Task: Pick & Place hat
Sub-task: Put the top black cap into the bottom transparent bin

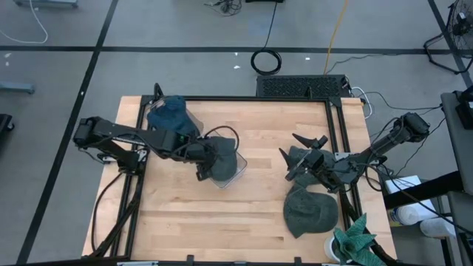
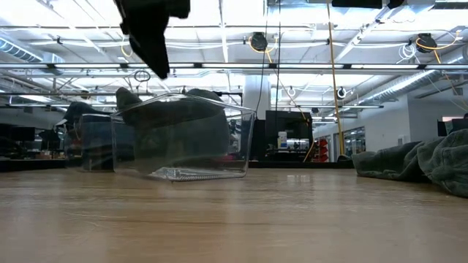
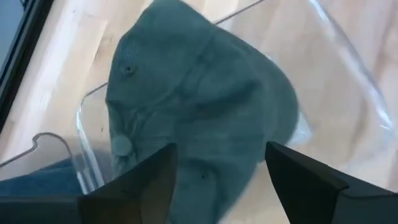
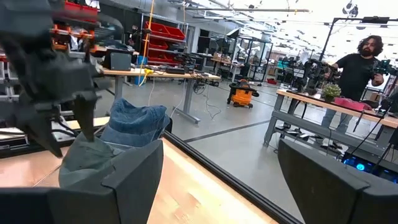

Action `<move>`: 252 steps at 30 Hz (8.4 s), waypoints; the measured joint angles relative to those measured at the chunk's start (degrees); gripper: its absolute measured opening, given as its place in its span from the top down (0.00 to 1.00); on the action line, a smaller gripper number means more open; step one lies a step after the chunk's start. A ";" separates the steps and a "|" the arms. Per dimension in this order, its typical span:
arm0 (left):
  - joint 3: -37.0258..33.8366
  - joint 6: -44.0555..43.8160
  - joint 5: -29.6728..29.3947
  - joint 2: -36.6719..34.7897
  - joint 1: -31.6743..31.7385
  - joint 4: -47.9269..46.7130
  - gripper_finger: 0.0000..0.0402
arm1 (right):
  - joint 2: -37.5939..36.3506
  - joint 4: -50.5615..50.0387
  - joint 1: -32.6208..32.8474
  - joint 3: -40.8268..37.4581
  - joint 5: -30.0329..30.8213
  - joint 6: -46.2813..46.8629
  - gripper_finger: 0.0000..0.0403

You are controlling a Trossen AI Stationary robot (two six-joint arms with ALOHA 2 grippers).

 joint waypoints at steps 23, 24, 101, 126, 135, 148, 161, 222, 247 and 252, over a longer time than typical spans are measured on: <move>-17.79 -9.95 9.05 5.41 11.94 21.99 0.71 | 0.00 -0.15 -0.01 -0.02 -0.12 0.39 0.25; -17.81 -10.22 10.42 5.44 12.37 21.73 0.72 | 0.00 -0.15 -0.01 -0.02 -0.12 0.42 0.25; -13.59 0.41 5.27 10.43 12.57 28.35 0.98 | 0.00 -0.43 -0.09 -0.02 -0.13 0.92 0.25; -13.37 4.09 7.57 -1.91 12.28 21.83 0.99 | 0.00 -0.46 -0.09 -0.02 -0.14 0.94 0.25; -14.30 4.07 10.46 -1.94 10.51 19.77 0.98 | 0.00 -0.52 -0.09 -0.02 -0.16 1.07 0.25; -16.58 3.61 11.78 3.60 10.40 25.60 0.98 | 0.00 -0.54 -0.12 -0.02 -0.16 1.07 0.25; -16.57 2.42 12.80 9.53 12.60 26.52 0.94 | 0.00 -0.48 -0.12 -0.02 -0.16 1.07 0.25; -22.55 34.15 27.48 -25.03 9.53 41.45 0.91 | 16.97 -116.31 -27.05 32.97 -59.27 71.95 0.25; -24.12 38.56 27.58 -31.18 9.98 38.03 0.91 | 15.57 -101.45 -21.39 11.66 -75.27 64.44 0.25; -24.14 38.56 27.40 -29.85 9.98 38.31 0.91 | 15.58 -100.46 -21.34 9.91 -74.95 64.39 0.25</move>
